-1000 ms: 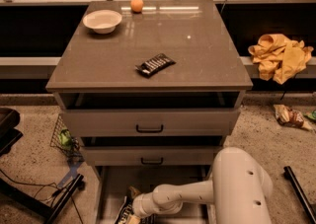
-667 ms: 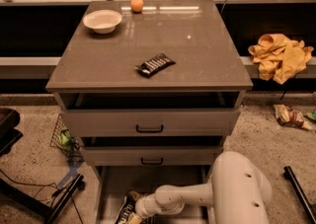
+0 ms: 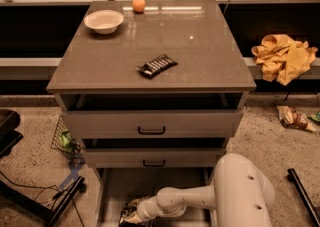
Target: Pick blue chip bag from bottom drawer and place on counter
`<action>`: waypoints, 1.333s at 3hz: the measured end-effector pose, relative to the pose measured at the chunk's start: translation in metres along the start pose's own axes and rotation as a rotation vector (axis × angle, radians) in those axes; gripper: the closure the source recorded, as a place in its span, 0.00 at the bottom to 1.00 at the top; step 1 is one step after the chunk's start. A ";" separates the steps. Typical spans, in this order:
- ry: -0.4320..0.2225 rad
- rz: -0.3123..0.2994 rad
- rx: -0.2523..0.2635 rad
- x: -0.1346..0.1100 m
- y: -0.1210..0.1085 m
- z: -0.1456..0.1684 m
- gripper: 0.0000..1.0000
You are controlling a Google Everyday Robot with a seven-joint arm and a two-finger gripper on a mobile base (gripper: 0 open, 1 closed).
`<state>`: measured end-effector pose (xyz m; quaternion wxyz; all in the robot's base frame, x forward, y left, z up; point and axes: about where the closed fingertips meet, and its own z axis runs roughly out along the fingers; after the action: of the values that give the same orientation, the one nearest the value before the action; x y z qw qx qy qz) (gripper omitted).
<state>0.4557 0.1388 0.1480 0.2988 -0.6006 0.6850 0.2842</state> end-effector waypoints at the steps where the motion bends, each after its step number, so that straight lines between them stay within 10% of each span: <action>1: -0.001 0.000 -0.003 0.000 0.001 0.001 0.87; 3: -0.062 0.010 -0.012 -0.011 0.004 -0.004 1.00; 4: -0.245 0.005 -0.027 -0.051 0.010 -0.046 1.00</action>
Offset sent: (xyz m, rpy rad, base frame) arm -0.0012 0.0011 -0.0004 0.0009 0.0017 0.0016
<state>0.4475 0.1384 0.2171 0.3715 -0.5638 0.6408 0.3654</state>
